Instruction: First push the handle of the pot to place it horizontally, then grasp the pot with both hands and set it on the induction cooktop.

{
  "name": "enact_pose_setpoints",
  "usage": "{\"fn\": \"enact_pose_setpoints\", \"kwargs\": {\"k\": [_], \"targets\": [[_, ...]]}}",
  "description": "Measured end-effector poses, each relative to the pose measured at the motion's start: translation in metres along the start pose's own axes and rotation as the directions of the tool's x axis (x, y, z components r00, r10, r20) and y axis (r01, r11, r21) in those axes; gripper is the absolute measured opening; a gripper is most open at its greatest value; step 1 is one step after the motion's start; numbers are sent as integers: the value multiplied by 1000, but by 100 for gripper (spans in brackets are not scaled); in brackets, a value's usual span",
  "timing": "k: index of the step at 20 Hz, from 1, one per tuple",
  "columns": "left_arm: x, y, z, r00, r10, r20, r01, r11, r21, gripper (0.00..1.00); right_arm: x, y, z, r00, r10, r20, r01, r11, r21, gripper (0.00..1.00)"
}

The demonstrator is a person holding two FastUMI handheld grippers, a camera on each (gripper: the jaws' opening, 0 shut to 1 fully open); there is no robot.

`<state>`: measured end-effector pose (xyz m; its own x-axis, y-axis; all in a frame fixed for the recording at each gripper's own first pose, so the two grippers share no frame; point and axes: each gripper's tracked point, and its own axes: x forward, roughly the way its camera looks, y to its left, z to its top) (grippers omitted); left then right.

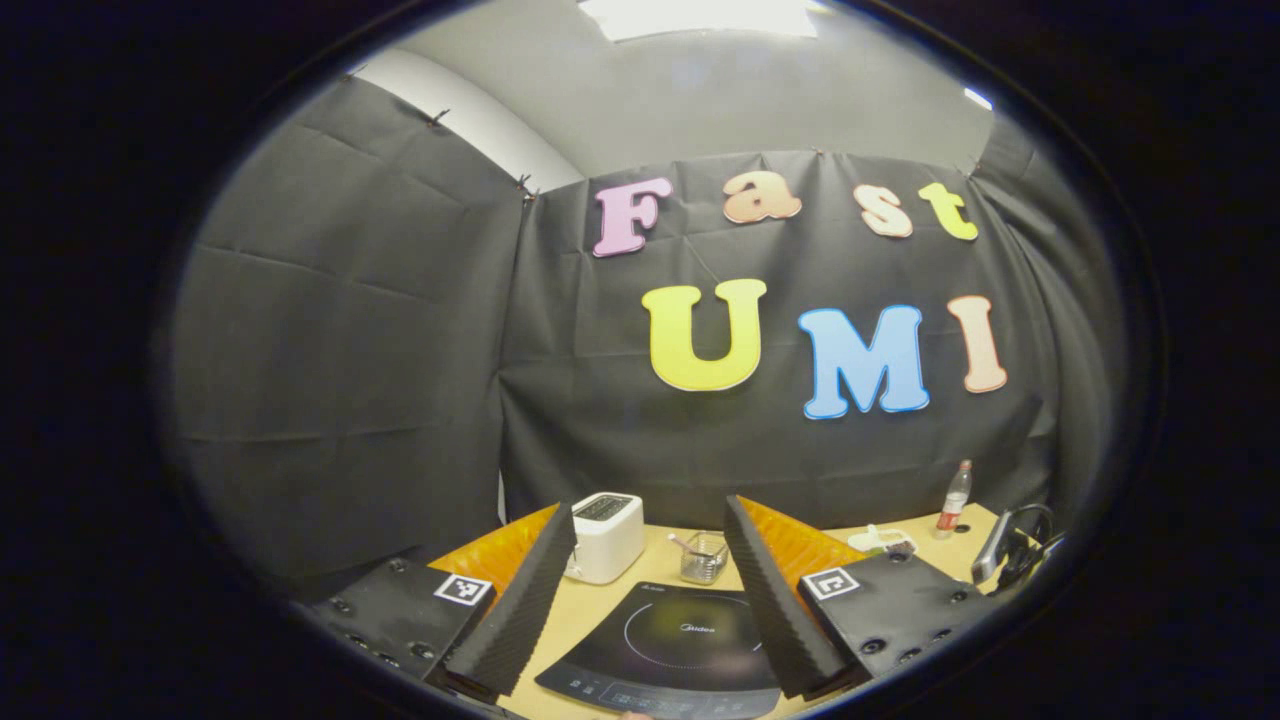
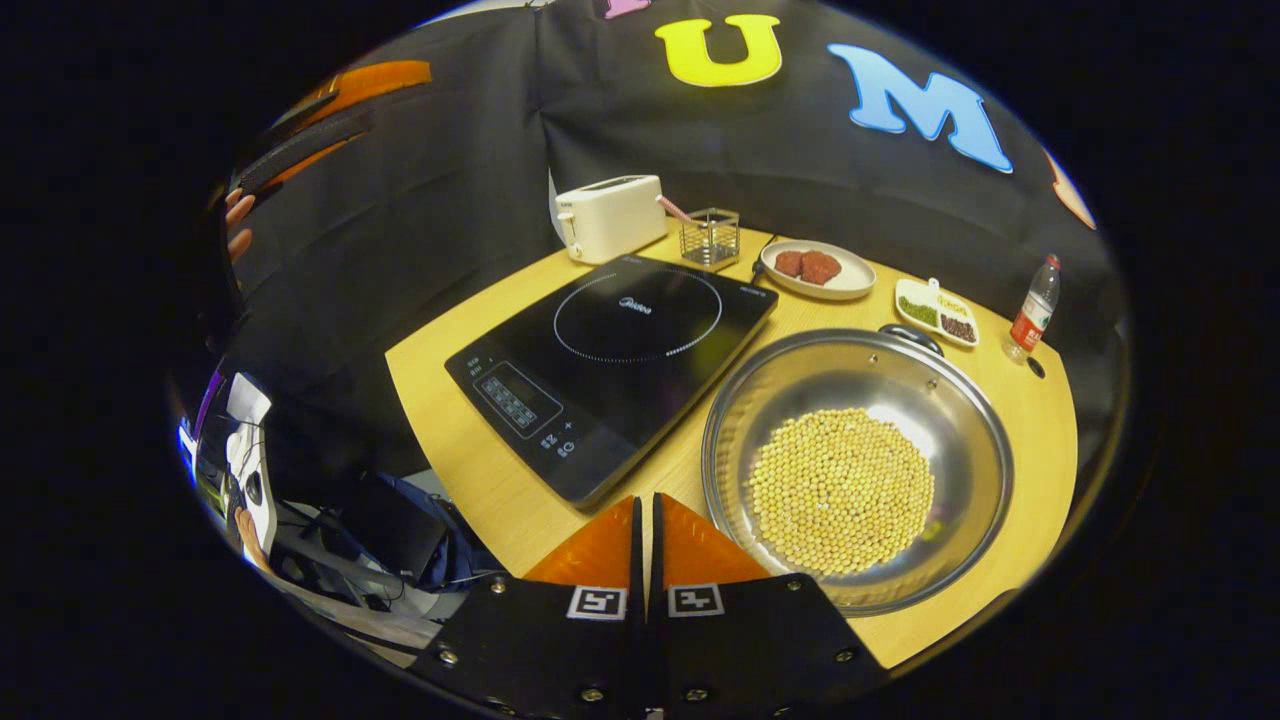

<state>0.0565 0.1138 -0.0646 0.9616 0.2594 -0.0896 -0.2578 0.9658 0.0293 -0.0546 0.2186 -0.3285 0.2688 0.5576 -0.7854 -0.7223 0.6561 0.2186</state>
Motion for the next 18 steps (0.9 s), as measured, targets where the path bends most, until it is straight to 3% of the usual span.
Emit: {"fn": "enact_pose_setpoints", "kwargs": {"k": [3, 4, 7, 11, 12, 13, 18], "targets": [[15, -1, -11, 1000, -19, -15, 19, 1000, -13, 92, 10, -3, -12, 998, -20, -52, 21, 1000, 11, 1], [19, -1, -14, 999, -25, -22, 25, 1000, -17, 100, 13, -5, -15, 997, -29, -65, 30, 999, 16, 1], [34, -9, -15, 998, -57, -24, 56, 998, -30, 92, 17, -16, -21, 994, -63, -92, 67, 997, 36, 1], [53, -24, -19, 994, -106, -22, 105, 994, -34, 92, 17, -18, -25, 992, -57, -112, 67, 994, 92, 1], [58, -29, -21, 992, -121, -22, 120, 992, -38, 92, 17, -19, -26, 991, -64, -121, 76, 993, 92, 1], [64, -33, -22, 990, -136, -22, 135, 990, -44, 100, 17, -21, -32, 988, -78, -133, 91, 992, 88, 1], [87, -60, -24, 975, -220, -19, 218, 974, -70, 99, 10, -28, -41, 978, -129, -161, 150, 981, 126, 1]]}}
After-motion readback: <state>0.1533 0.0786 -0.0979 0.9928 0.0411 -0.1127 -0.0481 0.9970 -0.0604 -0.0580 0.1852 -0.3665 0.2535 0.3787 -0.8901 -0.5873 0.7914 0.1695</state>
